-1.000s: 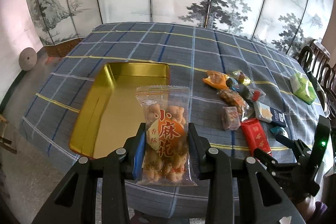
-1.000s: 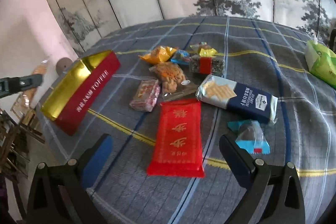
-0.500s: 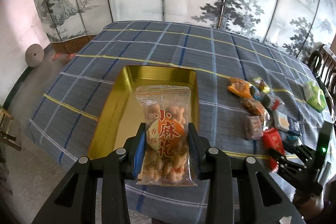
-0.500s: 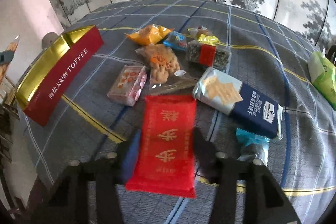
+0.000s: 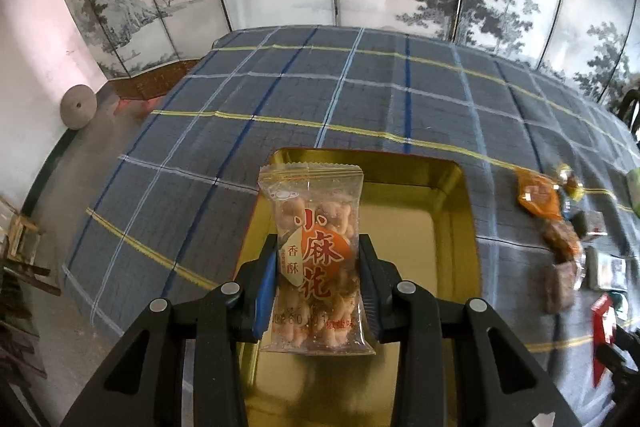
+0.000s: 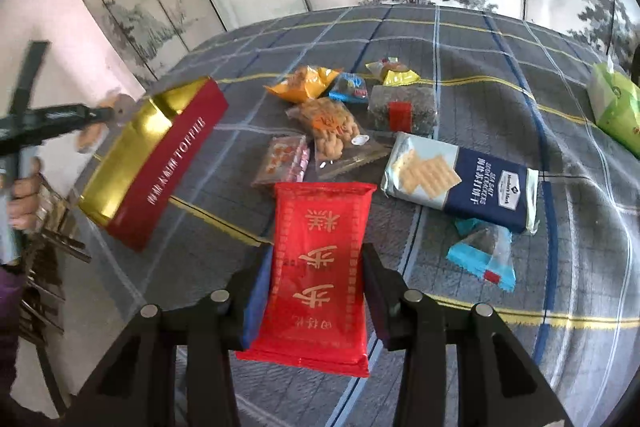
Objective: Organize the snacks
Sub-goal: 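Carry the snack bag toward the gold tin with left tool while right tool grasps the red packet, then lower the snack bag into the gold tin and open the left tool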
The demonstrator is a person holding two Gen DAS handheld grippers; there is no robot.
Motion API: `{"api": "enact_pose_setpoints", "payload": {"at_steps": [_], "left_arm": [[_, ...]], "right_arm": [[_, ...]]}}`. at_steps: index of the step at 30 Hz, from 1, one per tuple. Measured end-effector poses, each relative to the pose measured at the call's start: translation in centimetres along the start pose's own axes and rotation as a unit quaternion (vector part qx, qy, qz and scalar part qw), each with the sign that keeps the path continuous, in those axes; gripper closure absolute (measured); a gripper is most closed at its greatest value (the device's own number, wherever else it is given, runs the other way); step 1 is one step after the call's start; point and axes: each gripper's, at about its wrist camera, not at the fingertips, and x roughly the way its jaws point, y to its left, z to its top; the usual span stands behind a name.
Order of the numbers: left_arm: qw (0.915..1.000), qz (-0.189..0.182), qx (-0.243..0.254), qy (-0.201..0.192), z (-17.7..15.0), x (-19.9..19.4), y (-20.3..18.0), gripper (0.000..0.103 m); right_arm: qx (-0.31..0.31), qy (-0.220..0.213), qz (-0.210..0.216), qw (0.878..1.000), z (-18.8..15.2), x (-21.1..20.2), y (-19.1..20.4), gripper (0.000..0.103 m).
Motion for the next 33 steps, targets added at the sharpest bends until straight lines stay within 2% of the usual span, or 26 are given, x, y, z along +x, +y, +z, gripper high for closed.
{"api": "enact_pose_setpoints", "payload": {"at_steps": [10, 15, 24, 28, 30, 33], "left_arm": [[0.9996, 0.016, 0.021, 0.007, 1.6, 4.3, -0.4, 0.069], [0.9993, 0.020, 0.021, 0.023, 2.0, 6.3, 0.0, 0.069], [0.9991, 0.028, 0.025, 0.018, 2.0, 6.9, 0.2, 0.065], [0.9993, 0.027, 0.023, 0.015, 2.0, 6.8, 0.4, 0.058], [0.9996, 0.020, 0.020, 0.009, 1.8, 6.3, 0.6, 0.044], [0.9999, 0.007, 0.015, -0.006, 1.6, 5.2, 0.8, 0.036]], "right_arm": [[0.023, -0.006, 0.024, 0.999, 0.7, -1.0, 0.2, 0.059], [0.023, -0.003, 0.028, 0.999, 0.8, -0.8, 0.4, 0.059], [0.026, 0.002, 0.035, 0.999, 1.1, -0.3, 0.7, 0.059], [0.029, 0.005, 0.041, 0.999, 1.2, -0.1, 0.9, 0.059], [0.027, 0.006, 0.040, 0.999, 1.2, -0.1, 1.1, 0.059], [0.024, 0.005, 0.043, 0.999, 1.3, -0.2, 1.5, 0.059]]}}
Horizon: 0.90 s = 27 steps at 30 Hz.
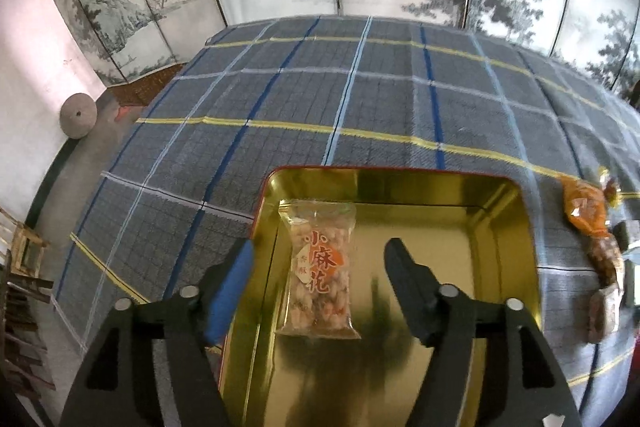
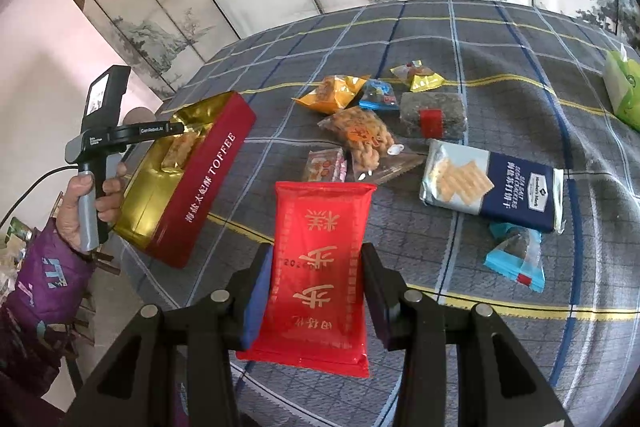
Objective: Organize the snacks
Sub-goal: 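Lower the snack bag into the gold tin and open the left tool, then carry the red packet into the gold tin and open the right tool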
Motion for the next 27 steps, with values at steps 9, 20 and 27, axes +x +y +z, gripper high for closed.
{"api": "enact_pose_setpoints", "payload": {"at_steps": [9, 20, 27], "left_arm": [[0.9971, -0.056, -0.051, -0.008, -2.0, -3.1, 1.1, 0.032], [0.9952, -0.048, -0.080, -0.029, -5.5, -8.3, 3.8, 0.002], [0.9924, -0.065, -0.102, -0.021, -7.5, -10.1, 5.4, 0.001]], "right_arm": [[-0.026, -0.008, 0.026, 0.999, 2.1, 0.0, 2.9, 0.059], [-0.059, -0.008, 0.101, 0.993, 8.0, 3.4, 9.5, 0.059], [-0.071, 0.019, 0.139, 0.988, 11.1, 8.7, 14.2, 0.059]]}}
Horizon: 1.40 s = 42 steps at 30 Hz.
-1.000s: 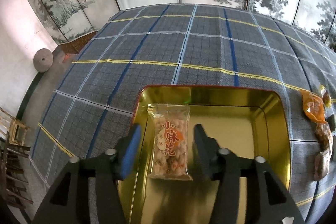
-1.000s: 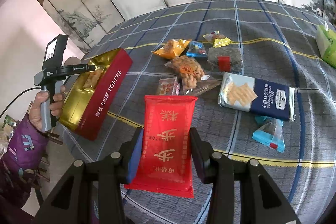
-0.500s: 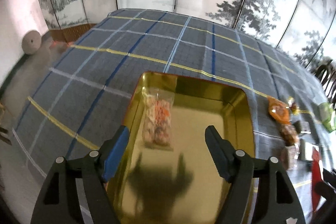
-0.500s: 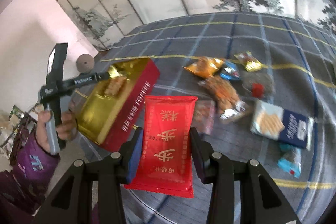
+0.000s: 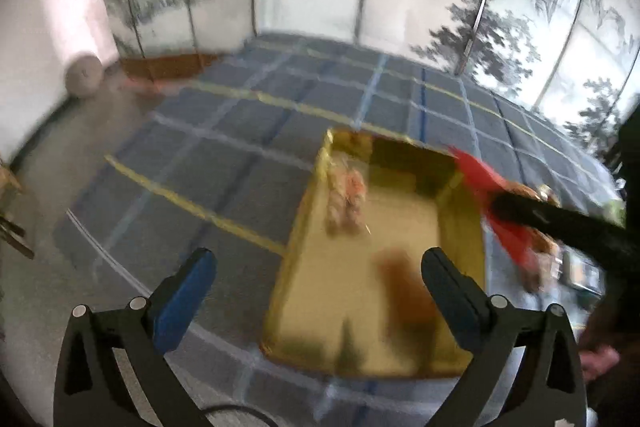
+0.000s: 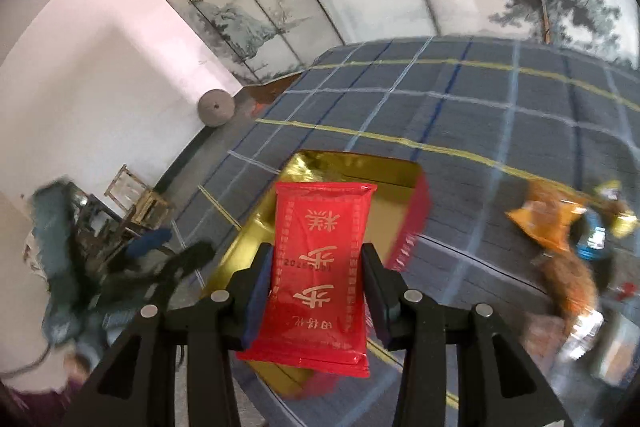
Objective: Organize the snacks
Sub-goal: 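Carry the red packet into the gold tin and open the right tool, then grasp the brown square packet with right tool while left tool grasps the blue-wrapped candy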
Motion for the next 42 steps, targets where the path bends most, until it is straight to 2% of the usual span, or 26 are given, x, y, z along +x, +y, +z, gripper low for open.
{"api": "enact_pose_setpoints", "payload": {"at_steps": [1, 4, 9, 18, 21, 25, 29, 32, 37, 42], "left_arm": [[0.9997, -0.018, -0.015, -0.002, -0.5, -0.4, 0.5, 0.001], [0.9978, -0.036, -0.034, -0.044, -1.8, -2.1, 1.6, 0.001], [0.9964, -0.055, -0.046, -0.045, -3.5, -3.0, 2.3, 0.001], [0.9980, -0.031, -0.049, -0.026, -4.3, -2.0, 2.2, 0.001], [0.9982, -0.035, -0.045, -0.019, -4.4, -2.0, 2.0, 0.002], [0.9986, -0.041, -0.019, -0.027, -4.6, -2.5, 1.2, 0.001], [0.9981, -0.052, 0.015, -0.029, -5.0, -2.7, -0.7, 0.001], [0.9969, -0.065, 0.041, -0.017, -5.4, -2.3, -2.6, 0.001], [0.9950, -0.060, 0.078, -0.015, -6.2, -2.3, -5.0, 0.001], [0.9943, -0.055, 0.091, -0.001, -6.6, -1.5, -5.5, 0.001]], "right_arm": [[0.003, 0.004, 0.004, 1.000, 0.5, 1.0, 0.1, 0.059], [-0.007, 0.014, -0.004, 1.000, 1.4, 3.6, 0.6, 0.059], [-0.004, 0.034, -0.015, 0.999, 2.0, 7.3, 0.9, 0.059], [-0.012, 0.029, -0.023, 0.999, 2.1, 10.7, 1.4, 0.056], [-0.018, 0.016, -0.022, 0.999, 2.3, 9.9, 1.7, 0.050], [-0.025, -0.020, -0.042, 0.999, 0.1, 5.1, 0.5, 0.050], [-0.036, -0.041, -0.125, 0.991, -5.0, -1.6, -2.4, 0.050], [-0.025, -0.030, -0.173, 0.984, -7.8, -4.6, -5.3, 0.050], [0.030, -0.013, -0.167, 0.985, -9.5, -5.5, -9.5, 0.050], [0.031, -0.009, -0.168, 0.985, -9.2, -4.0, -9.9, 0.050]]}}
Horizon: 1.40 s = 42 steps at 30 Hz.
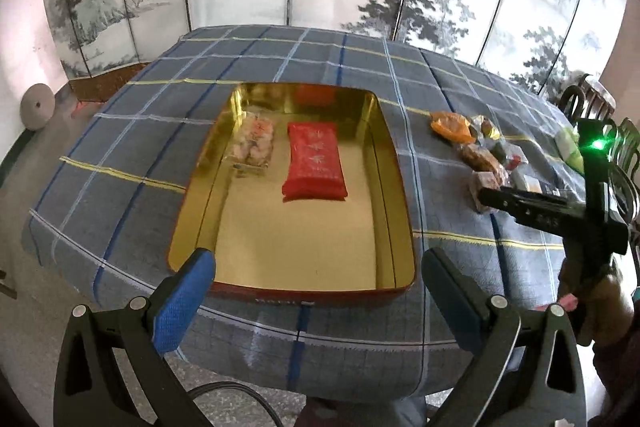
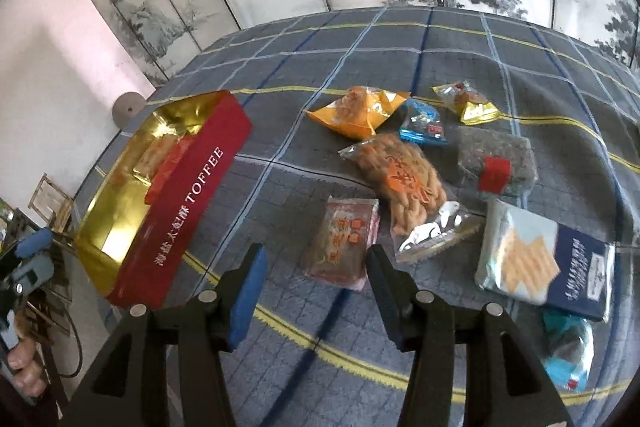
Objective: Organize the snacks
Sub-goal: 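Grasp the brown square packet with right tool while left tool grasps the blue-wrapped candy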
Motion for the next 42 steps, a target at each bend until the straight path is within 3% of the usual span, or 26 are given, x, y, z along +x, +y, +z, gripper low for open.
{"api": "enact_pose_setpoints", "payload": {"at_steps": [6, 7, 8, 10, 13, 15, 18, 21, 25, 29, 35, 38, 42], "left_arm": [[0.9999, -0.008, -0.005, 0.013, -0.1, 0.6, -0.5, 0.001], [0.9999, -0.010, -0.003, 0.013, 0.0, 0.6, -0.8, 0.002], [0.9998, -0.012, 0.004, 0.014, 0.1, 0.6, -1.3, 0.002], [0.9993, -0.015, 0.026, 0.019, 0.3, 0.5, -3.0, 0.004], [0.9960, -0.053, 0.065, 0.031, 0.8, 0.7, -6.6, 0.006], [0.9913, -0.094, 0.081, 0.044, 1.1, 0.9, -9.3, 0.006], [0.9739, -0.183, 0.102, 0.089, 1.7, 2.5, -14.7, 0.006], [0.9641, -0.212, 0.116, 0.110, 2.2, 4.1, -19.6, 0.006], [0.9562, -0.214, 0.140, 0.143, 2.6, 6.9, -25.3, 0.006], [0.9551, -0.193, 0.159, 0.158, 3.7, 9.7, -29.5, 0.008], [0.9516, -0.158, 0.184, 0.189, 3.7, 13.1, -32.2, 0.012], [0.9470, -0.142, 0.199, 0.209, 3.0, 14.5, -33.2, 0.023], [0.9509, -0.126, 0.199, 0.201, 2.7, 15.0, -33.7, 0.040]], "right_arm": [[-0.011, 0.016, -0.035, 0.999, 0.8, 2.7, 0.4, 0.051], [-0.026, 0.010, -0.046, 0.999, 0.9, 2.8, 0.7, 0.055], [-0.040, 0.010, -0.061, 0.997, 0.8, 3.0, 1.0, 0.074], [-0.044, 0.017, -0.045, 0.998, 0.6, 2.6, 1.2, 0.074], [-0.046, -0.012, -0.020, 0.999, -1.1, -1.6, 0.2, 0.074], [-0.021, -0.035, -0.027, 0.999, -2.1, -5.1, -1.9, 0.074], [0.031, -0.075, -0.078, 0.994, -4.3, -11.1, -8.0, 0.074], [0.083, -0.090, -0.132, 0.984, -6.4, -14.4, -14.3, 0.074], [0.125, -0.110, -0.198, 0.966, -8.9, -16.8, -20.6, 0.074], [0.156, -0.123, -0.195, 0.960, -10.0, -17.0, -24.2, 0.074], [0.160, -0.126, -0.174, 0.963, -10.5, -15.2, -25.3, 0.074], [0.151, -0.134, -0.170, 0.965, -10.5, -15.5, -25.2, 0.074], [0.155, -0.135, -0.161, 0.965, -10.4, -15.4, -25.3, 0.074]]}}
